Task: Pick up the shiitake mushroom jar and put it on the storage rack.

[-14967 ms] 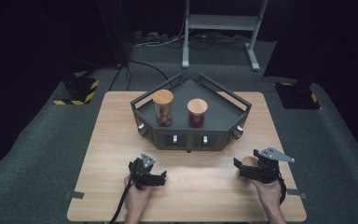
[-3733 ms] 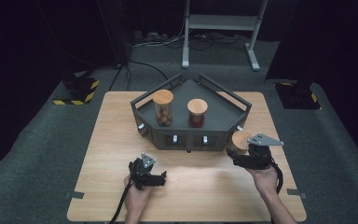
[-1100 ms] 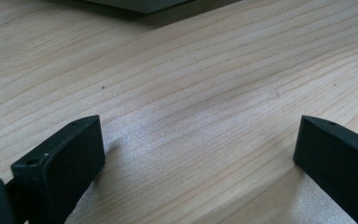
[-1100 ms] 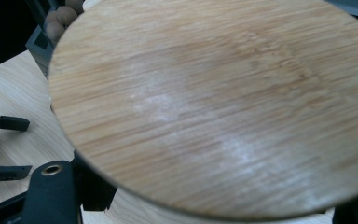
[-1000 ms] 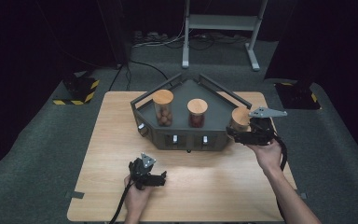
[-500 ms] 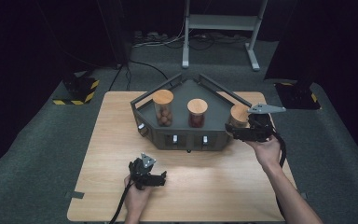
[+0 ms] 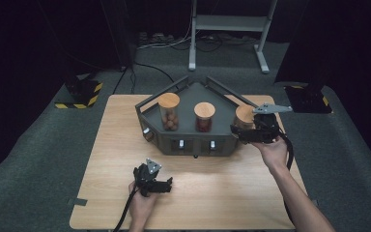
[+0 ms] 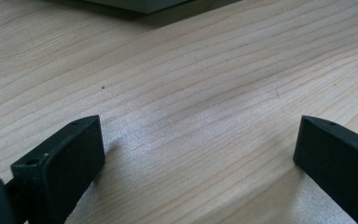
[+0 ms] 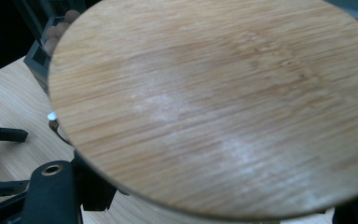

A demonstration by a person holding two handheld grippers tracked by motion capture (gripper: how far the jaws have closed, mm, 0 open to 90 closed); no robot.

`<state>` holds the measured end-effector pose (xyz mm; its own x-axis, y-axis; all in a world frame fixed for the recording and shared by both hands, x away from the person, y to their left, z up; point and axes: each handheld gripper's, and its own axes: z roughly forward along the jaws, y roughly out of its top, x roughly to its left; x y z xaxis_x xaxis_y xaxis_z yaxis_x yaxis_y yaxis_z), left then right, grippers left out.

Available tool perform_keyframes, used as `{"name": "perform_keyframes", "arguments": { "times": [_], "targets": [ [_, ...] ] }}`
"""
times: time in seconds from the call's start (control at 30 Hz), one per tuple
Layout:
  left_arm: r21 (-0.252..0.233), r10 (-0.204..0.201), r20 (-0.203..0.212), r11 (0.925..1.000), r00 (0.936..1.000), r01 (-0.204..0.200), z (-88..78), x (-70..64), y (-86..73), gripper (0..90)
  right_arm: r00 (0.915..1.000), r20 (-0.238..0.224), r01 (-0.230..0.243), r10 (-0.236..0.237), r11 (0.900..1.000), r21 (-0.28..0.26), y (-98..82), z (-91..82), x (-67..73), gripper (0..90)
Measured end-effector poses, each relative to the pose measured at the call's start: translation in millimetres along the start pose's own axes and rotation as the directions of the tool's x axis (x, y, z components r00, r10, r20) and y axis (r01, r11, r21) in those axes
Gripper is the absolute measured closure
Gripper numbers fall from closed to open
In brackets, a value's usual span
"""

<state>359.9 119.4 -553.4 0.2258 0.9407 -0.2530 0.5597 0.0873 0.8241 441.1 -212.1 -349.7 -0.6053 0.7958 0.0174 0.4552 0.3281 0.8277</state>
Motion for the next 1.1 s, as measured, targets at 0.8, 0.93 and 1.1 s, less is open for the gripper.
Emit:
{"name": "perform_keyframes", "arguments": {
  "times": [0.8, 0.93, 1.1],
  "targets": [
    [0.000, -0.001, 0.000, 1.0000, 1.0000, 0.001, 0.0, -0.1, 0.0, 2.0, 0.9996, 0.027, -0.011, 0.011, 1.000, 0.021, 11.9, 15.9, -6.2, 25.1],
    [-0.001, -0.001, 0.000, 1.0000, 1.0000, 0.001, 0.1, -0.1, 0.0, 1.9, 0.9994, 0.033, -0.015, 0.014, 1.000, 0.022, 13.2, 18.1, -7.7, 25.1],
    [-0.001, -0.001, 0.000, 1.0000, 1.0000, 0.001, 0.0, -0.1, 0.0, 1.9, 0.9991, 0.040, -0.015, 0.014, 1.000, 0.018, 13.9, 20.4, -8.2, 25.1]
  ]
}}
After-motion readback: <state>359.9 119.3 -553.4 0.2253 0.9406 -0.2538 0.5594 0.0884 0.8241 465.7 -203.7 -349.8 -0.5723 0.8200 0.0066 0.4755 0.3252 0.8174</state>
